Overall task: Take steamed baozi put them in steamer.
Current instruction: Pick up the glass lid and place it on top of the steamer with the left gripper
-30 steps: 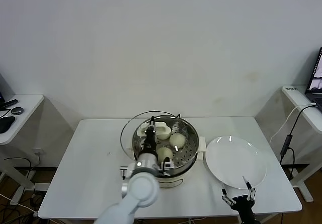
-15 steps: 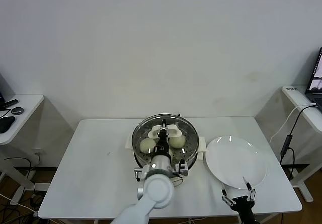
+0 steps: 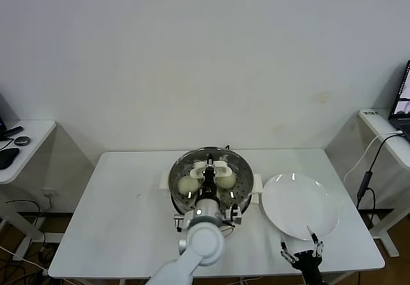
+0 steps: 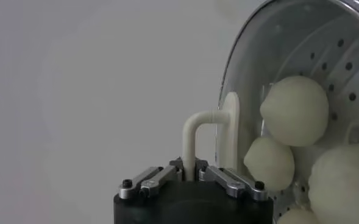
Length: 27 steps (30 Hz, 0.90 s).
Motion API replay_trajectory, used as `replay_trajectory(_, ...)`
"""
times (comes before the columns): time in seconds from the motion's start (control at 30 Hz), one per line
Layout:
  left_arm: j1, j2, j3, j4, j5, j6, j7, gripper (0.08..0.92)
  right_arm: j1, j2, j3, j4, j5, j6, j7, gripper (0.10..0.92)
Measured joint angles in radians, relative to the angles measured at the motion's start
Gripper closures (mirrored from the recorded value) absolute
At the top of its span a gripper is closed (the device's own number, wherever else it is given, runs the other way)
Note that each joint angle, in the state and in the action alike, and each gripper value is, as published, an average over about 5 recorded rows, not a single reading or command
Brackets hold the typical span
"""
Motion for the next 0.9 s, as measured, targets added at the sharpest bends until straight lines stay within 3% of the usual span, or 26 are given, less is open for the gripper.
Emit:
replay_trajectory(0.43, 0.01, -0.013, -0.011, 0.009, -0.014, -0.01, -0.023, 0.8, -0.001, 0.0, -0.004, 0.0, -0.003, 0.002, -0.001, 0.203)
replay_trajectory(0.9, 0.075, 0.008, -0.01, -0.087, -0.101, -0.005, -0.066, 0.4, -0.011, 0.0, -0.007, 0.008, -0.005, 0.004, -0.001, 0.203)
